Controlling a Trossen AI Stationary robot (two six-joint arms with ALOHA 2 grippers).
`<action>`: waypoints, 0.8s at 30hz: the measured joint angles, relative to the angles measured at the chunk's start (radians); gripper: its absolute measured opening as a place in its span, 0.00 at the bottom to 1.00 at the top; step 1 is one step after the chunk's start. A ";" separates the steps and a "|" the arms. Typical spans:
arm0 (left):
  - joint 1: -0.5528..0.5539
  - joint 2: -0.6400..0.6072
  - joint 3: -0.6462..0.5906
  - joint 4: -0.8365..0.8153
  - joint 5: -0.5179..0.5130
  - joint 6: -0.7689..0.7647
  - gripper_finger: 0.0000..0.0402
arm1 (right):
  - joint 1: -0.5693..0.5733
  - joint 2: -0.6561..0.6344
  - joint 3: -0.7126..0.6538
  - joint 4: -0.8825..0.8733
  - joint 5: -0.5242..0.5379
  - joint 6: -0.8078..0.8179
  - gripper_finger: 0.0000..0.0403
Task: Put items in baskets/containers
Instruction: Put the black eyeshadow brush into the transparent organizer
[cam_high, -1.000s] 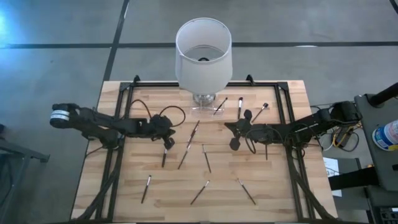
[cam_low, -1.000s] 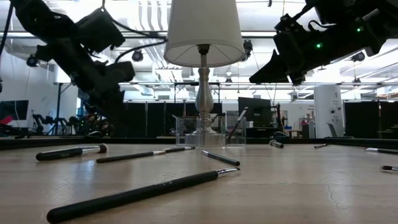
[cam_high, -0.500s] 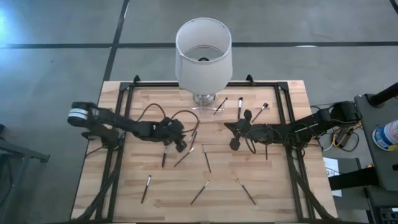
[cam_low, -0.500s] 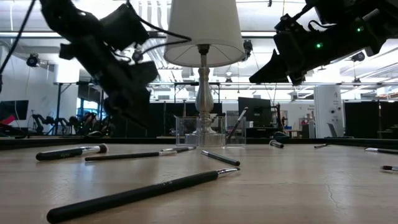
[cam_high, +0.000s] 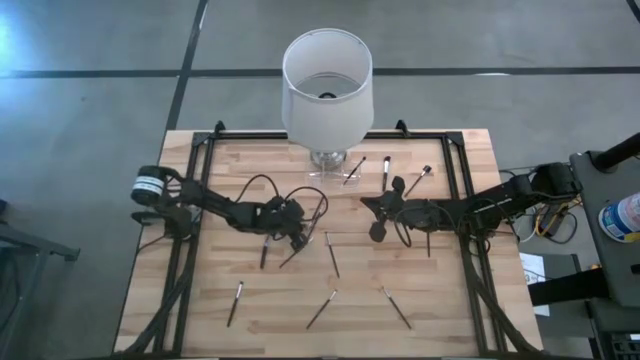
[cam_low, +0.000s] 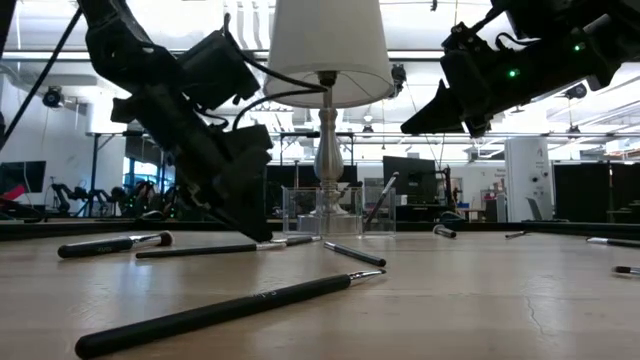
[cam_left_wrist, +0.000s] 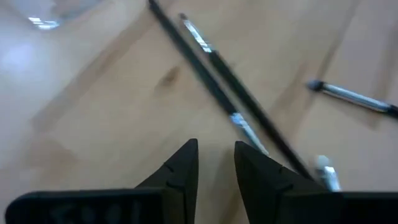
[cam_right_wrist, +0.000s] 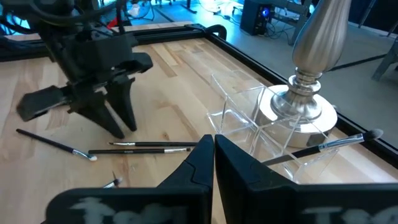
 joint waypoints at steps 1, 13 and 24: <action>-0.006 -0.001 0.000 0.015 0.004 0.002 0.25 | 0.000 0.000 0.000 0.000 0.000 0.000 0.02; -0.025 0.007 0.000 0.030 -0.021 0.007 0.25 | 0.000 0.000 0.000 0.000 0.000 0.003 0.02; -0.026 0.040 0.006 0.063 -0.014 0.008 0.25 | 0.000 0.000 0.000 0.001 0.000 0.003 0.02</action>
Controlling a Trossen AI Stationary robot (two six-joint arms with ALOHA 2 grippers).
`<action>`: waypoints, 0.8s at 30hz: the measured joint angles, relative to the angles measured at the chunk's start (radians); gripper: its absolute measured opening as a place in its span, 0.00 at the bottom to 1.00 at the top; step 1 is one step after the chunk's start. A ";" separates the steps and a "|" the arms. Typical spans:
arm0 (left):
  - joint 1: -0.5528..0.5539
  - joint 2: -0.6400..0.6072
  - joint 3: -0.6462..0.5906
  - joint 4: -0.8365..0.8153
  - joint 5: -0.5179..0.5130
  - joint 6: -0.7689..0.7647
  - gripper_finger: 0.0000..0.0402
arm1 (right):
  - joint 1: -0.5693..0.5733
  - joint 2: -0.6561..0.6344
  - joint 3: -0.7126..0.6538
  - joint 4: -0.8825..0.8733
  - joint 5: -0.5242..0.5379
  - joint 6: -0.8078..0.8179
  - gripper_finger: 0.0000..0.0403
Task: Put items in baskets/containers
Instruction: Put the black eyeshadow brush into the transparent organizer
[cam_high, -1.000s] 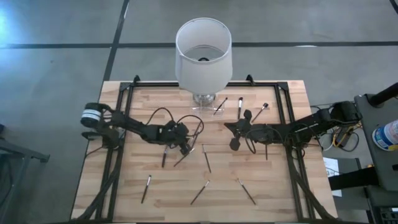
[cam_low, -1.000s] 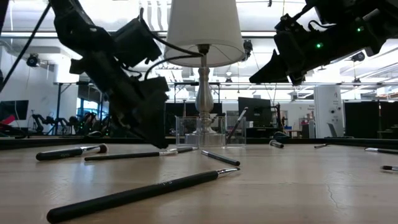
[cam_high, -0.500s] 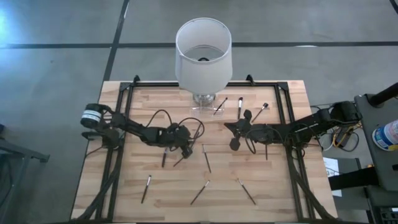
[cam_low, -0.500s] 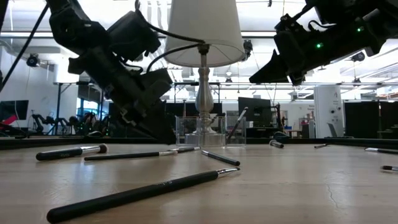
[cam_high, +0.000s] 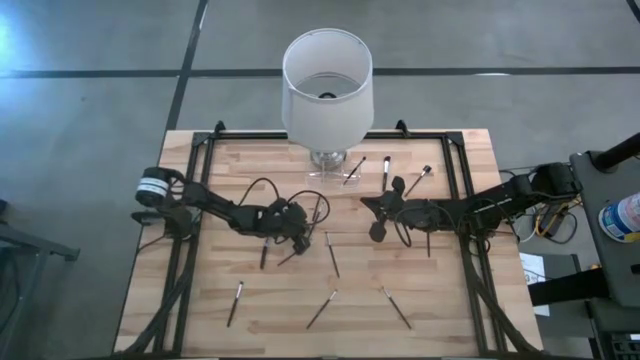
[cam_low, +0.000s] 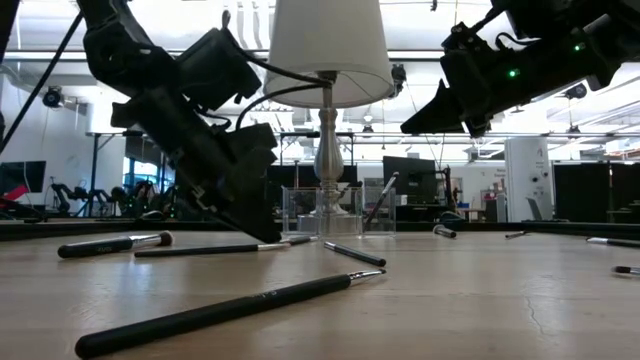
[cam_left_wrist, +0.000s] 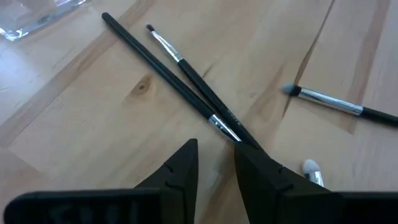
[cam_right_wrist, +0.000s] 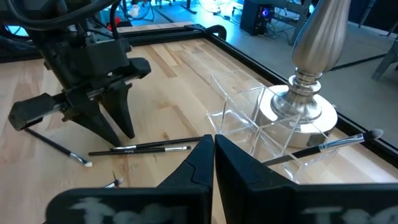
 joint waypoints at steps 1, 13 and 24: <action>0.000 -0.006 0.000 -0.003 0.003 0.000 0.25 | 0.000 0.000 0.000 0.000 0.000 0.000 0.02; 0.002 -0.012 0.011 0.000 -0.041 -0.068 0.25 | 0.000 0.000 0.000 0.000 0.000 0.000 0.02; 0.013 0.028 0.016 0.003 -0.054 -0.066 0.25 | 0.000 0.000 0.000 0.000 0.000 0.000 0.02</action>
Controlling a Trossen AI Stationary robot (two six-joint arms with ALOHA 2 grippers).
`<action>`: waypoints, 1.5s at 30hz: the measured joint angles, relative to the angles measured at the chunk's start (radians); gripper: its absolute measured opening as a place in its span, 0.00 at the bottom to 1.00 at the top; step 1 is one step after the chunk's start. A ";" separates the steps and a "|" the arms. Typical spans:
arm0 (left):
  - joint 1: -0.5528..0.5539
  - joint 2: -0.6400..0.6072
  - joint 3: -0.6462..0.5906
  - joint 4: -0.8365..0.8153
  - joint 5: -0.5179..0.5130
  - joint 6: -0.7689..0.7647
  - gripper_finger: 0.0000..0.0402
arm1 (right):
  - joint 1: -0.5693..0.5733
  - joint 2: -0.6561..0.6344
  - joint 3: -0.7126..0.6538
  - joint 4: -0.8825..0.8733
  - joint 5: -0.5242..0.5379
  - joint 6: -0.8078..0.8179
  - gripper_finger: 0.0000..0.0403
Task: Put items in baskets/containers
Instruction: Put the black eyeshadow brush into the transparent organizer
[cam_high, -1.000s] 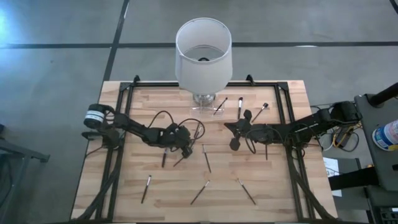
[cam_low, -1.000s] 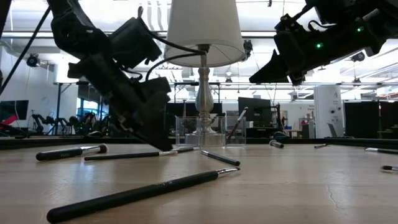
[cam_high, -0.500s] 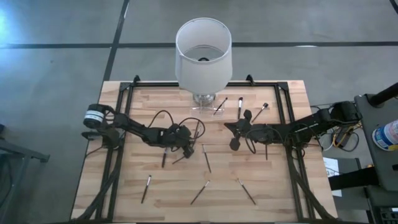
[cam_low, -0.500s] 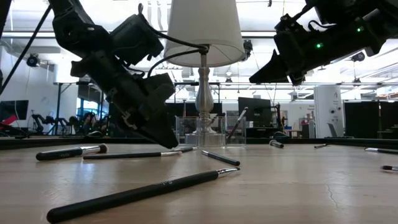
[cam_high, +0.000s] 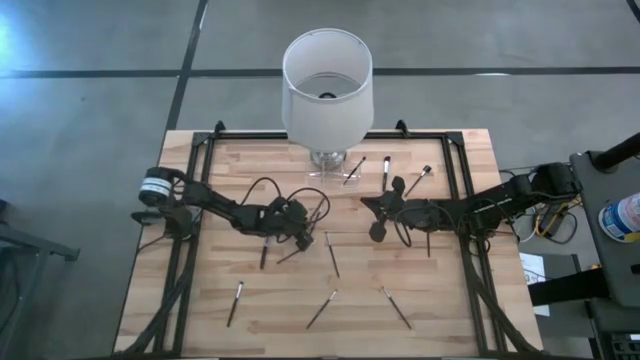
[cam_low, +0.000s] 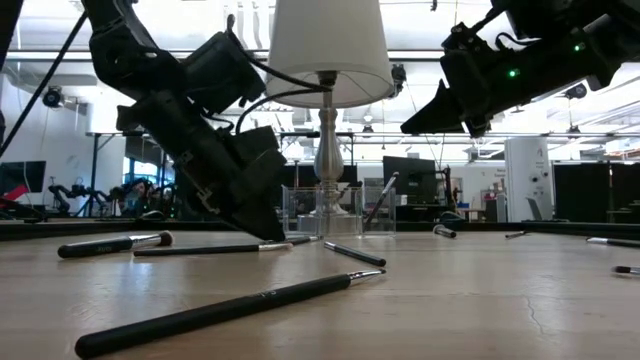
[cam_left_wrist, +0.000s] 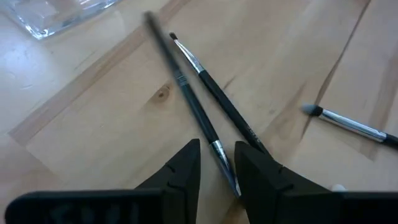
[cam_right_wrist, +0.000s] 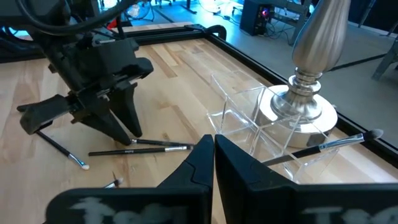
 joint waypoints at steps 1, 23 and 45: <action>0.000 0.003 0.001 0.000 0.000 0.001 0.25 | 0.000 0.000 0.000 0.000 0.000 0.000 0.02; -0.005 0.008 0.004 -0.279 0.010 0.153 0.22 | 0.000 0.000 0.000 0.000 0.000 0.000 0.02; -0.041 -0.033 -0.006 -0.316 -0.041 0.294 0.00 | 0.000 0.000 0.000 -0.001 -0.001 -0.004 0.02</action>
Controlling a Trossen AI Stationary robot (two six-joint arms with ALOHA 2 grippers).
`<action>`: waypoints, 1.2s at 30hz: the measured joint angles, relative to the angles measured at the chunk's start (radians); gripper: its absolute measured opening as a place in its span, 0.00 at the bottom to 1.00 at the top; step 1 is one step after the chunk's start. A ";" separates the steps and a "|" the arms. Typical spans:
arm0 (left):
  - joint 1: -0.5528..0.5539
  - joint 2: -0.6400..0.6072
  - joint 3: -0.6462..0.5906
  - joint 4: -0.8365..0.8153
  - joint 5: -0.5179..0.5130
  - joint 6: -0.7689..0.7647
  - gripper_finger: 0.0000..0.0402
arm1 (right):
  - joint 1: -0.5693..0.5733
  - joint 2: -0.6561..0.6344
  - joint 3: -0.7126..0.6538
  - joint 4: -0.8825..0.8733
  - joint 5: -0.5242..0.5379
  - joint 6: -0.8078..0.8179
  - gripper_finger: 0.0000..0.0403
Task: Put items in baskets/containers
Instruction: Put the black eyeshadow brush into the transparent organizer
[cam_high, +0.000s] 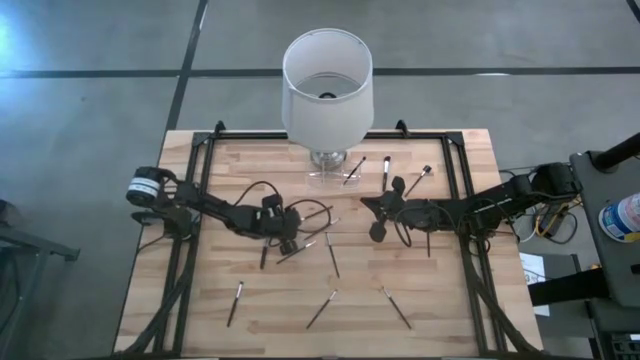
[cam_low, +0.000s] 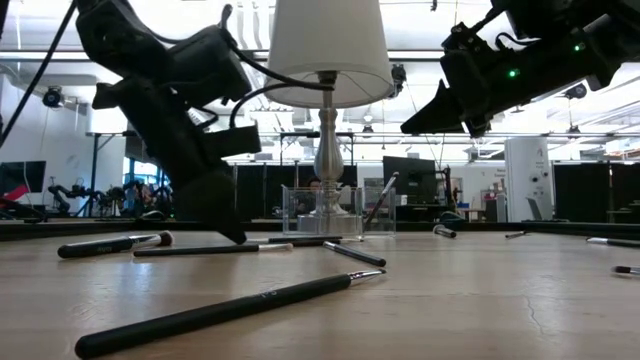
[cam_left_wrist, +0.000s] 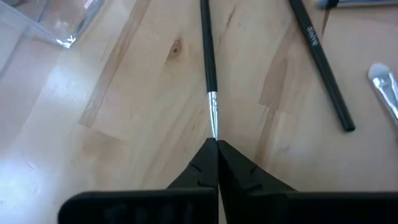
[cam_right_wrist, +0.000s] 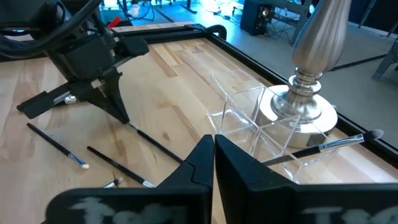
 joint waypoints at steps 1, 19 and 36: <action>-0.004 -0.019 0.000 -0.001 -0.007 0.009 0.00 | 0.000 0.000 0.000 0.000 0.000 0.000 0.02; -0.011 -0.256 -0.020 -0.068 -0.027 0.067 0.00 | -0.013 0.386 0.256 0.063 -0.106 -0.165 0.17; -0.019 -0.271 -0.019 -0.031 -0.012 0.076 0.00 | -0.054 0.702 0.706 -0.384 -0.145 -0.304 0.44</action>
